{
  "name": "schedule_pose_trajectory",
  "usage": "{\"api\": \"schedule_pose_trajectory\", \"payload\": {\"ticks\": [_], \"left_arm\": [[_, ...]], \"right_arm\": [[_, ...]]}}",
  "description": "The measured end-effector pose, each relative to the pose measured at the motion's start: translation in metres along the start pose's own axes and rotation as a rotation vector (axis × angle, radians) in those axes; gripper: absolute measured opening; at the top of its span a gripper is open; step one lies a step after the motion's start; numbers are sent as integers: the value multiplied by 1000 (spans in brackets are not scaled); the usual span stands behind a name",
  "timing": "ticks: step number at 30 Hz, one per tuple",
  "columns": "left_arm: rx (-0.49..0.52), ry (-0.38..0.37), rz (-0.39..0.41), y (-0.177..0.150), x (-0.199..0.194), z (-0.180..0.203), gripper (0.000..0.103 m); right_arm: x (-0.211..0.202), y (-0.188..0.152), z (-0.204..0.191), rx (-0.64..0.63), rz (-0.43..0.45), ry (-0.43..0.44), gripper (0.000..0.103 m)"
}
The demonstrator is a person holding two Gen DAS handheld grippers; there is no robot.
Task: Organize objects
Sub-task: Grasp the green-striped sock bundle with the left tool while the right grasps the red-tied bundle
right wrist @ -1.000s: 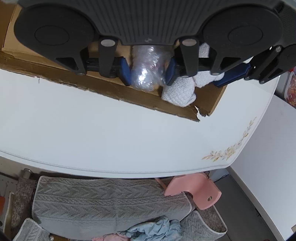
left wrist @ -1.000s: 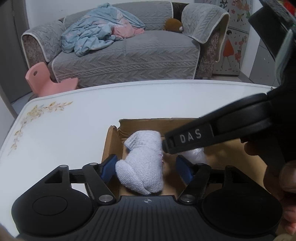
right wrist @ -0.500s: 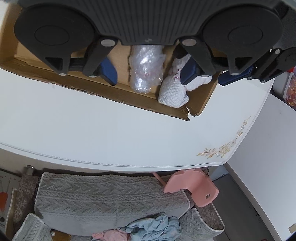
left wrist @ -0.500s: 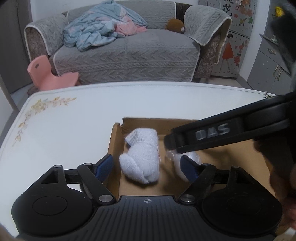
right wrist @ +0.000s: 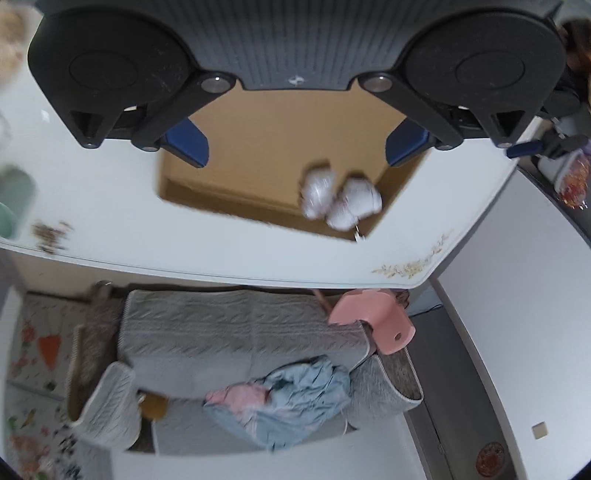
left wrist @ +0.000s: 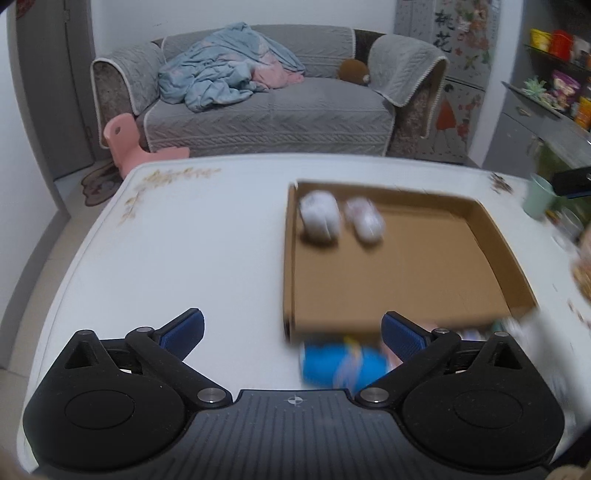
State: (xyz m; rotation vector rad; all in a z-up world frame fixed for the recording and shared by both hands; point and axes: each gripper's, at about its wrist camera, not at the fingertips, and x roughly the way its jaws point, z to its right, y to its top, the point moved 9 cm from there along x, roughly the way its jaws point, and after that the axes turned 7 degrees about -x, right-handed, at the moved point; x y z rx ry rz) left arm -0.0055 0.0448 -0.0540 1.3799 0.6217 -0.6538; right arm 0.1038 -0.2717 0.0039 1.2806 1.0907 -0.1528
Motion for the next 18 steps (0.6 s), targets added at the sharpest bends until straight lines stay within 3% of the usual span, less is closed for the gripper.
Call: {"api": "schedule_pose_trajectory", "payload": {"ticks": [8, 9, 13, 18], "left_arm": [[137, -66, -78, -94, -33, 30, 103], [156, -52, -77, -102, -31, 33, 103], [187, -60, -107, -124, -21, 41, 102], [220, -63, -131, -130, -7, 39, 103]], "right_arm": [[-28, -136, -42, 58, -88, -48, 100], [-24, -145, -45, 65, -108, -56, 98], [-12, -179, -49, 22, -176, -70, 71], [-8, -195, -38, 3, -180, -120, 70]]}}
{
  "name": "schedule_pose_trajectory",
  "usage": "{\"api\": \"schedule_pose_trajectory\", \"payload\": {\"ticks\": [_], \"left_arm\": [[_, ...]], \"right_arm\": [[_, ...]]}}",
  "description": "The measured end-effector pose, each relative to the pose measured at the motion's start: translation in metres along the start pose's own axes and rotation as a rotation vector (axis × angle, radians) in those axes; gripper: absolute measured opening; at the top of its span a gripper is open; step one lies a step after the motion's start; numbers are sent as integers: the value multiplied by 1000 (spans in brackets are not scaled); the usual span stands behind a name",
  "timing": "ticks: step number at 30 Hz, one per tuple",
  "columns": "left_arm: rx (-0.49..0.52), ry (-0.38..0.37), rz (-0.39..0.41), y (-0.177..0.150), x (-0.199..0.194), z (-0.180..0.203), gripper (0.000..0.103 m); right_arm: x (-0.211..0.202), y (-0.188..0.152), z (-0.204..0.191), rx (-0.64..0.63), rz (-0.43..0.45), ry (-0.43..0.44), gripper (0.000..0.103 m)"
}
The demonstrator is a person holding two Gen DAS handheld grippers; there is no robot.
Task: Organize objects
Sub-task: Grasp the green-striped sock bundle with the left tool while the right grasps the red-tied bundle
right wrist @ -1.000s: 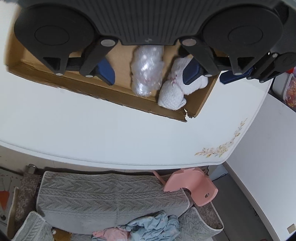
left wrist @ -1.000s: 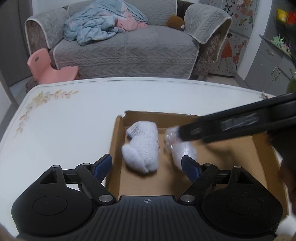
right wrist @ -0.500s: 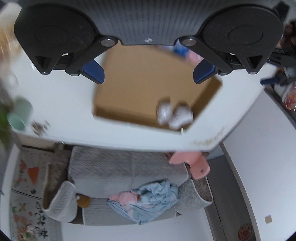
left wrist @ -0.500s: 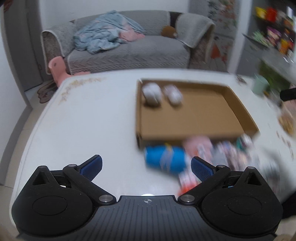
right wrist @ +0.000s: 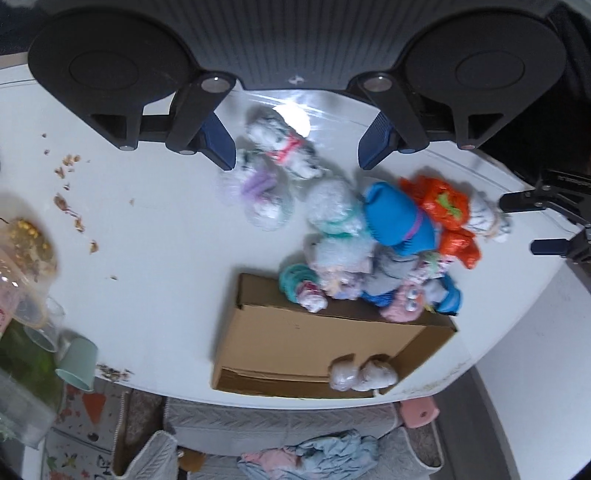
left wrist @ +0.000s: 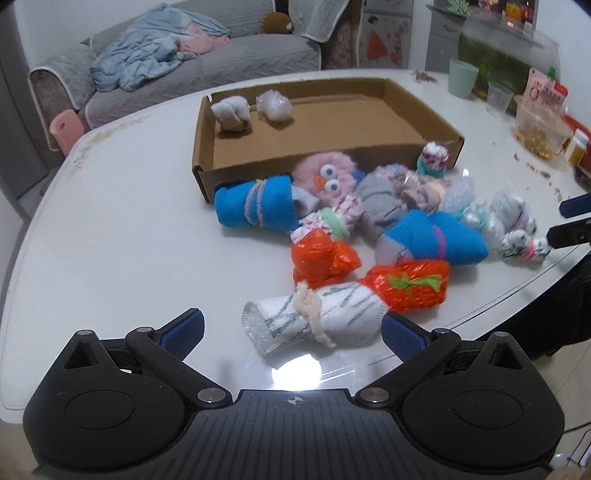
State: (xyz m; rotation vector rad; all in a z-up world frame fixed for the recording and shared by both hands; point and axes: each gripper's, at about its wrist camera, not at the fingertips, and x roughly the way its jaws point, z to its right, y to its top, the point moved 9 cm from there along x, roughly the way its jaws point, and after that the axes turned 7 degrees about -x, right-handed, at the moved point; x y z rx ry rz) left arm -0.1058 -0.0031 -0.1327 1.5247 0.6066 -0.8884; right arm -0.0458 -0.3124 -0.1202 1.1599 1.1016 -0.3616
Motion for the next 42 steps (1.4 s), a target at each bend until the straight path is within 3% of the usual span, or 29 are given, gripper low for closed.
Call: {"api": "schedule_pose_trajectory", "payload": {"ticks": [5, 22, 25, 42], "left_arm": [[27, 3, -12, 3, 14, -3, 102], [131, -34, -69, 1, 37, 2, 101], [129, -55, -101, -3, 44, 4, 92], [102, -66, -109, -7, 38, 2, 70]], "right_arm": [[16, -6, 2, -4, -46, 6, 59], [44, -21, -1, -56, -138, -8, 36], [43, -20, -1, -62, -138, -13, 34], [44, -16, -4, -38, -150, 15, 28]]}}
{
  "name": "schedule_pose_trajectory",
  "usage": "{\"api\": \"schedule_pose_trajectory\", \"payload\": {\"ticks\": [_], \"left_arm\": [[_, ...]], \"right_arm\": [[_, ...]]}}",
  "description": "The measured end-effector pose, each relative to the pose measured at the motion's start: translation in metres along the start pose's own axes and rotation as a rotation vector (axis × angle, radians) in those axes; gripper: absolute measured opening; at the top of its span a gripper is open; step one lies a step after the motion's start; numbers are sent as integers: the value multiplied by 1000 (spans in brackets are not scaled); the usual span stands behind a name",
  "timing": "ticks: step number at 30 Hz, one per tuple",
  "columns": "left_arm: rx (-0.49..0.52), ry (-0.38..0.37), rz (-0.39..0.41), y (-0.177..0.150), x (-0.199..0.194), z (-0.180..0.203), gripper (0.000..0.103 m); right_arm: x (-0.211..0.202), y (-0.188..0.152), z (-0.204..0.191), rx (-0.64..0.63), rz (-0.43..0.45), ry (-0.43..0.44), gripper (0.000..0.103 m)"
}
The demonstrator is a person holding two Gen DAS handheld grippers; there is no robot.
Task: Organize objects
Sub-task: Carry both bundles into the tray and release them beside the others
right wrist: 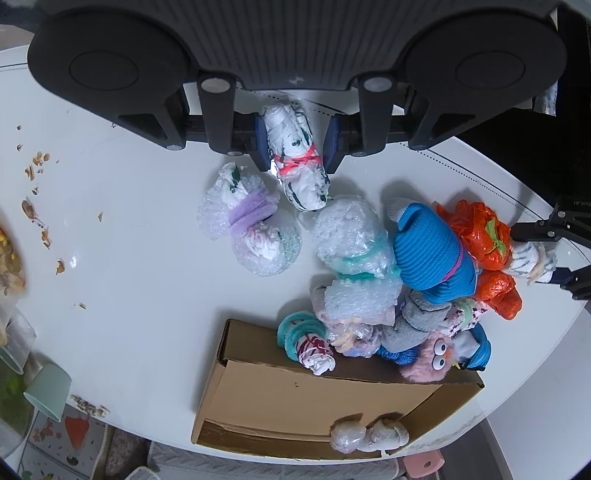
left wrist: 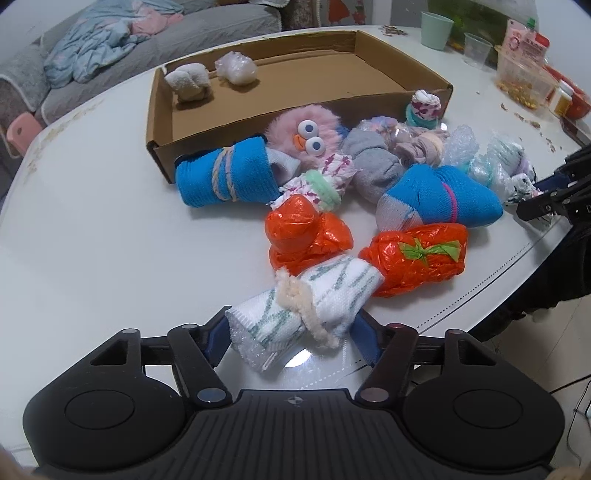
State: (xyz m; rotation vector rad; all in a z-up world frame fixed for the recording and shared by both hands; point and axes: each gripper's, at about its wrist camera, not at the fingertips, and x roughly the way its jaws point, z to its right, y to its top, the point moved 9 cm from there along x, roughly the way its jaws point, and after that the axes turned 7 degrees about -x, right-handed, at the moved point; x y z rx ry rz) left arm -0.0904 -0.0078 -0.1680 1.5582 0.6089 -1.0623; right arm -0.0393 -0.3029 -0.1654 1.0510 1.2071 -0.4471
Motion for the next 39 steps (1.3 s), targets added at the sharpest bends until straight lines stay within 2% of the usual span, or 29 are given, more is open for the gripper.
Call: {"api": "schedule_pose_trajectory", "payload": {"ticks": [13, 22, 24, 27, 33, 39], "left_arm": [[-93, -37, 48, 8, -31, -10, 68], [-199, -37, 126, 42, -63, -26, 68], [-193, -22, 133, 48, -62, -27, 68], [-221, -37, 139, 52, -60, -28, 68], [-277, -28, 151, 61, -63, -37, 68], [-361, -1, 198, 101, -70, -53, 68]], "right_arm": [[-10, 11, 4, 48, 38, 29, 28], [-33, 30, 4, 81, 123, 69, 27], [-28, 31, 4, 78, 109, 64, 26], [-24, 29, 5, 84, 90, 66, 25], [-45, 45, 9, 101, 163, 79, 24], [-85, 105, 10, 105, 322, 163, 24]]}}
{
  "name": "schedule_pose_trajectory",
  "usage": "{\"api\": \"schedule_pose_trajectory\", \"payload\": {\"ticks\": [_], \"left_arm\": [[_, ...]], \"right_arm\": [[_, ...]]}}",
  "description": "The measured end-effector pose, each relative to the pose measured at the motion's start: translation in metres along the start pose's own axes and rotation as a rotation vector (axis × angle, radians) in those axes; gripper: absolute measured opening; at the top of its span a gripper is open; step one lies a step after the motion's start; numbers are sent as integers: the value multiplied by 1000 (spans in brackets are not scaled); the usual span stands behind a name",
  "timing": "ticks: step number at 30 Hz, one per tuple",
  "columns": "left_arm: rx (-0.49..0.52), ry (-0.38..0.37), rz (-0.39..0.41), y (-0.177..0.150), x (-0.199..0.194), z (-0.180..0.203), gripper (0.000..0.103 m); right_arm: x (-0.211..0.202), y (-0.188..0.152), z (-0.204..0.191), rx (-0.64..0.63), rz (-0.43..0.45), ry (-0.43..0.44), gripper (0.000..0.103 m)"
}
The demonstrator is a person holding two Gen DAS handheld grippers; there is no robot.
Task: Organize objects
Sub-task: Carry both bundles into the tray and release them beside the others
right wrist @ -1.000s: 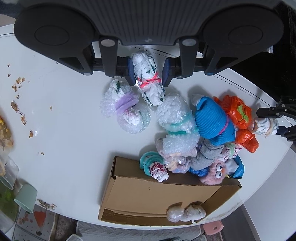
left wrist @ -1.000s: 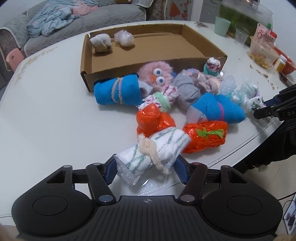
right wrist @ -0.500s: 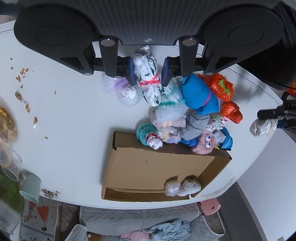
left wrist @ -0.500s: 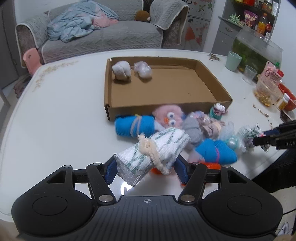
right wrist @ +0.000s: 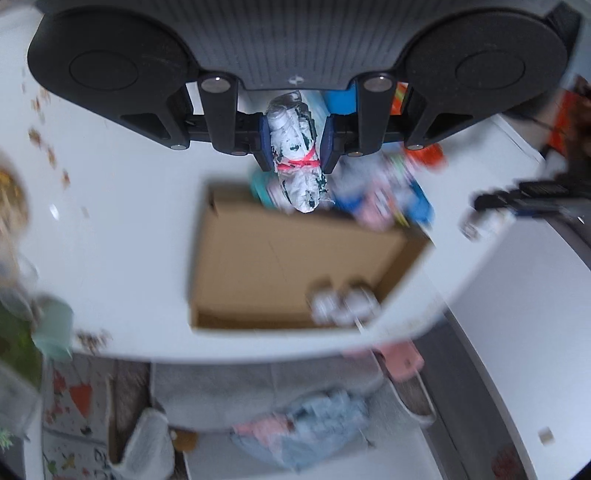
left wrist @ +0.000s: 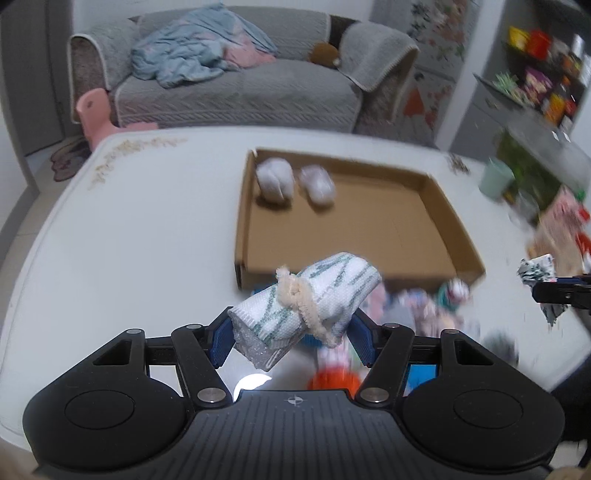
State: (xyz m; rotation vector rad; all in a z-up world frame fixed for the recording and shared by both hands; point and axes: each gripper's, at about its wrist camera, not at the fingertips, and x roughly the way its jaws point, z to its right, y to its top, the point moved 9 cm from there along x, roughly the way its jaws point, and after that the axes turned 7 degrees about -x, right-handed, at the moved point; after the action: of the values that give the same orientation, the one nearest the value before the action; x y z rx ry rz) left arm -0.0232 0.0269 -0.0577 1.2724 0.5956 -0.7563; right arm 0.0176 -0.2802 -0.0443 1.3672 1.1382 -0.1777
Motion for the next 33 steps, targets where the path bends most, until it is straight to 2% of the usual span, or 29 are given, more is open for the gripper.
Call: {"api": "schedule_pose_trajectory", "payload": {"ticks": [6, 11, 18, 23, 29, 33], "left_arm": [[-41, 25, 35, 51, 24, 10, 68], [-54, 24, 41, 81, 54, 22, 68], [-32, 3, 0, 101, 108, 50, 69], [-40, -24, -53, 102, 149, 73, 69], [-29, -14, -90, 107, 198, 95, 69], [-18, 5, -80, 111, 219, 103, 69]], "right_arm": [[21, 70, 9, -30, 90, 78, 24], [62, 101, 27, -32, 94, 108, 24], [110, 115, 54, 34, 57, 133, 24], [136, 121, 66, 55, 35, 115, 24], [161, 119, 80, 90, 1, 95, 24], [180, 118, 86, 101, -22, 66, 24]]}}
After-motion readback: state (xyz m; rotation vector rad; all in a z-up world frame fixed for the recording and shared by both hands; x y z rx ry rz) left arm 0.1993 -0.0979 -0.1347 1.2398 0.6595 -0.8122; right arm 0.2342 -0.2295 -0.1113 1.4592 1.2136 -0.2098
